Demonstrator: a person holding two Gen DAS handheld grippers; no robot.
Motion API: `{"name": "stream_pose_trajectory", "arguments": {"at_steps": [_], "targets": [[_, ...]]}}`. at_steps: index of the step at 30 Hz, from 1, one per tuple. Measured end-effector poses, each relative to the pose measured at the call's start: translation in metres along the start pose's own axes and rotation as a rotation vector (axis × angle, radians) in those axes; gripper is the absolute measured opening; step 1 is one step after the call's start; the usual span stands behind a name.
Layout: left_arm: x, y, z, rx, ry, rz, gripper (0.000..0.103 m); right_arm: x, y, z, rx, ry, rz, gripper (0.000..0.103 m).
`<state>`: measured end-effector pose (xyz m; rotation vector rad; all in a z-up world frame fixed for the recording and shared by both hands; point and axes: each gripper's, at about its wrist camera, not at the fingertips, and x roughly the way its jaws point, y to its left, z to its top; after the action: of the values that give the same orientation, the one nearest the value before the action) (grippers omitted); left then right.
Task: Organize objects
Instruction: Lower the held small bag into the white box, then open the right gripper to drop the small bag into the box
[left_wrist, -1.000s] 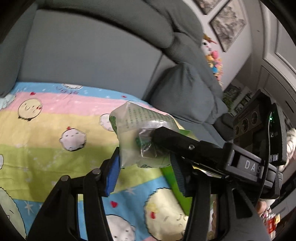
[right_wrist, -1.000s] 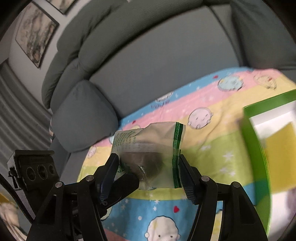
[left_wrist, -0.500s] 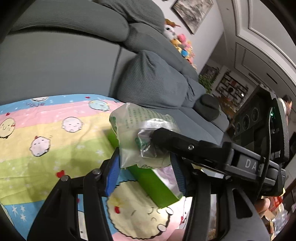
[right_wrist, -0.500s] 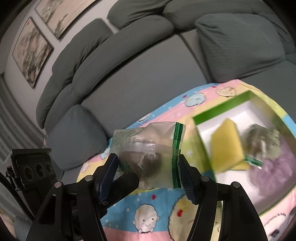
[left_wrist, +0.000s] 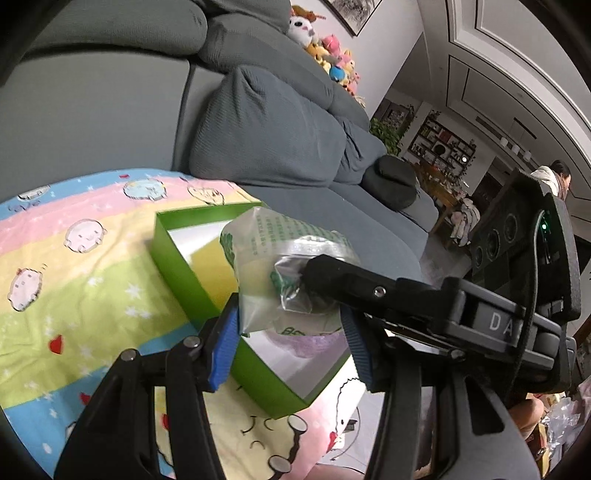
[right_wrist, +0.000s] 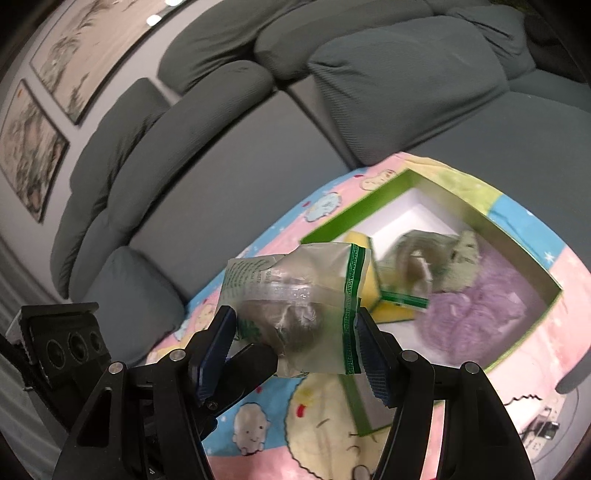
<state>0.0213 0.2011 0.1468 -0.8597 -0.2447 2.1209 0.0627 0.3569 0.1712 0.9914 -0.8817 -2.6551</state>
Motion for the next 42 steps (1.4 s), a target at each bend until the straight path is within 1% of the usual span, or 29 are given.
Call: {"name": "stream_pose_trajectory", "arguments": {"at_steps": [2,7,10,17,22,31,36,39,42], "targets": [[0.007,-0.002,-0.002,-0.004,0.014,-0.007,0.052,-0.001,-0.006,0.0,0.013,0.004,-0.012,0.067],[0.029,-0.007,-0.005,-0.012,0.064,-0.028,0.052,-0.003,-0.027,-0.001,0.051,0.013,-0.074,0.067],[0.039,-0.011,-0.008,-0.007,0.078,-0.036,0.053,-0.005,-0.039,-0.002,0.079,0.015,-0.099,0.067],[0.059,-0.011,-0.014,-0.007,0.123,-0.032,0.054,-0.001,-0.057,-0.001,0.108,0.041,-0.168,0.067],[0.064,-0.01,-0.018,-0.024,0.139,-0.042,0.054,0.003,-0.066,-0.001,0.119,0.056,-0.2,0.067],[0.071,-0.006,-0.025,-0.043,0.17,-0.029,0.055,0.007,-0.072,-0.003,0.13,0.079,-0.26,0.067],[0.073,-0.003,-0.028,-0.035,0.18,-0.027,0.056,0.007,-0.076,-0.004,0.137,0.081,-0.296,0.067],[0.072,-0.003,-0.029,-0.031,0.181,-0.027,0.057,0.006,-0.078,-0.004,0.144,0.081,-0.32,0.067],[0.072,-0.004,-0.03,-0.027,0.182,-0.027,0.06,0.007,-0.079,-0.005,0.148,0.085,-0.325,0.067]]}}
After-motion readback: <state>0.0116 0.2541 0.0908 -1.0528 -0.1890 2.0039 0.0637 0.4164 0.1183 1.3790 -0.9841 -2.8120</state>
